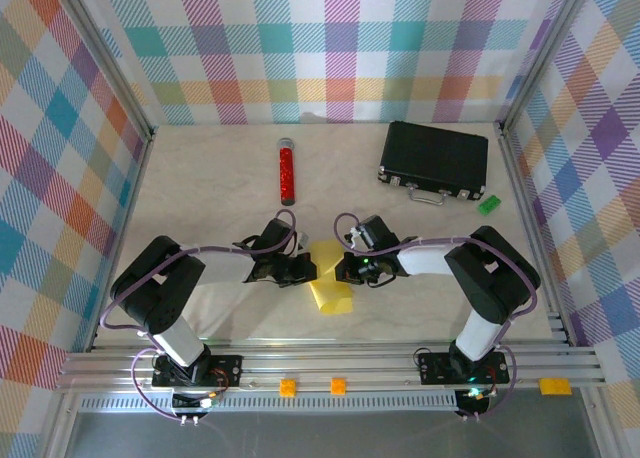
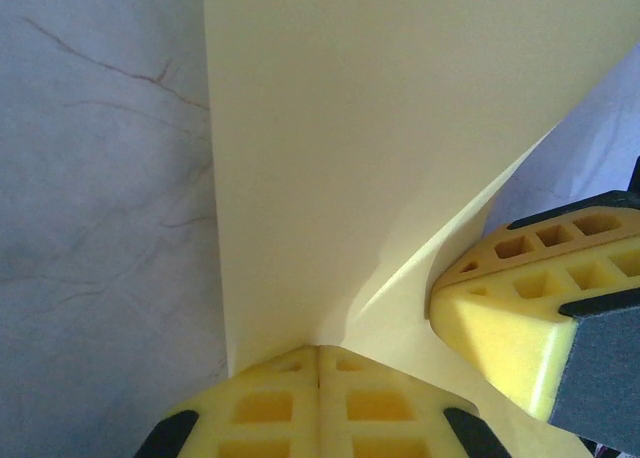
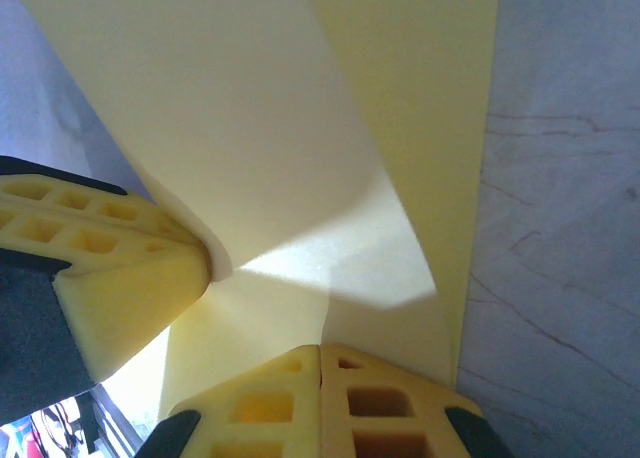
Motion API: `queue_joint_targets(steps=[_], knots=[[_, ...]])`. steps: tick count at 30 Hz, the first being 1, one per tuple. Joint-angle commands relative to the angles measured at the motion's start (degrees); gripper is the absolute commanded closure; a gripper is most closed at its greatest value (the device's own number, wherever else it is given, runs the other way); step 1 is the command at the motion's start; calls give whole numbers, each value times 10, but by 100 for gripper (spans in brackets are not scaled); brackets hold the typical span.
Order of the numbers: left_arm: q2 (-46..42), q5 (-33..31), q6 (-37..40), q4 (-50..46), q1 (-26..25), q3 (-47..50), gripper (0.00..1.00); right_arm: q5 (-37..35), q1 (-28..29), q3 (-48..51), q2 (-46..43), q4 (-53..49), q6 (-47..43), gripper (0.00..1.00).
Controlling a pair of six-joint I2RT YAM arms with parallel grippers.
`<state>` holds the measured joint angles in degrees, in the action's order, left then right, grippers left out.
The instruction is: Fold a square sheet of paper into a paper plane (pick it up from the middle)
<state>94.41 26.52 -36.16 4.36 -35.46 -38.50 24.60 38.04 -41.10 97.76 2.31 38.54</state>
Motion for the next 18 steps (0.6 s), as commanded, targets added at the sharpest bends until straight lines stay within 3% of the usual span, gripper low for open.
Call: queue_joint_targets(steps=[1,6,18], knots=[[-8,-30,14,-67,5,-9,100,-52,-5,33,14,-84,3,100],[-21,-41,25,-123,7,-70,100,-56,-5,34,12,-86,3,100],[46,-52,35,-90,17,-62,100,-55,-5,30,13,-85,7,100]])
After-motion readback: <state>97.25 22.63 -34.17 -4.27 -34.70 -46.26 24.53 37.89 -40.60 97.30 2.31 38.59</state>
